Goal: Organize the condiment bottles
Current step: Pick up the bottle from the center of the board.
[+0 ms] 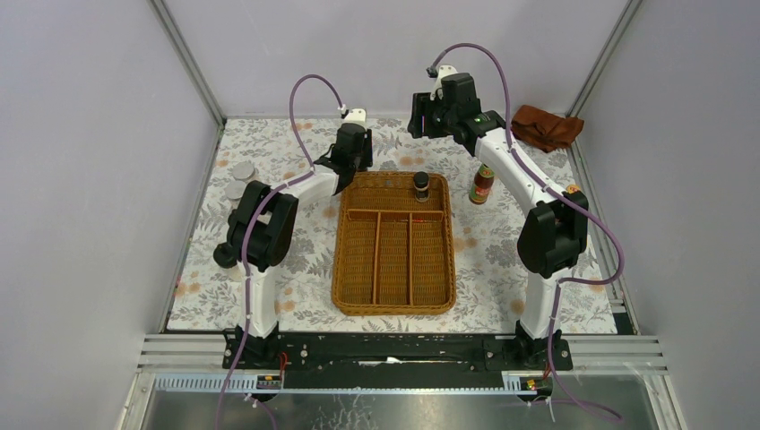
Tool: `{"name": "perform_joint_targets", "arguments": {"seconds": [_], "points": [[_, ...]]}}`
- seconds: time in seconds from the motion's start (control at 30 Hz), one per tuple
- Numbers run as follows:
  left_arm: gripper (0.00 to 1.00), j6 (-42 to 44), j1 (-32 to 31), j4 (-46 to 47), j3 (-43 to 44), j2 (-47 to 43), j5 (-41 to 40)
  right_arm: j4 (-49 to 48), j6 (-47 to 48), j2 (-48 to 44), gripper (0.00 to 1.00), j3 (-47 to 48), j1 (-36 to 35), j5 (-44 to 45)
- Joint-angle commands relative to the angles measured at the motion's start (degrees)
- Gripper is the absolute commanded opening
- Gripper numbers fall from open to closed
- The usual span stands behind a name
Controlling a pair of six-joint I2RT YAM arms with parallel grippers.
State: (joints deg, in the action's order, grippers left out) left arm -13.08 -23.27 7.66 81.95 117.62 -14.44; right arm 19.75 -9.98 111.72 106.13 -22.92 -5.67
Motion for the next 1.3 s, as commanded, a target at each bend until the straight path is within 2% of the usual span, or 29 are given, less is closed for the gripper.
{"name": "perform_joint_targets", "arguments": {"seconds": [0.0, 0.07, 0.67, 1.27], "points": [[0.05, 1.0, -0.5, 3.1, 0.3, -1.0, -1.6, -2.2, -0.4, -0.7, 0.65, 2.1, 0.3, -0.6], [0.0, 1.1, -0.5, 3.0, 0.3, -1.4, -1.6, -2.1, -0.3, -1.0, 0.65, 1.9, 0.4, -0.4], [0.0, 0.6, -2.5, -0.1, -0.5, -9.9, -5.8, -2.4, 0.2, -3.5, 0.65, 0.5, 0.3, 0.7], [0.0, -0.8, -4.4, -1.7, -9.1, -20.3, -8.1, -4.6, -1.2, -9.8, 0.64, -6.4, 0.3, 1.5]]}}
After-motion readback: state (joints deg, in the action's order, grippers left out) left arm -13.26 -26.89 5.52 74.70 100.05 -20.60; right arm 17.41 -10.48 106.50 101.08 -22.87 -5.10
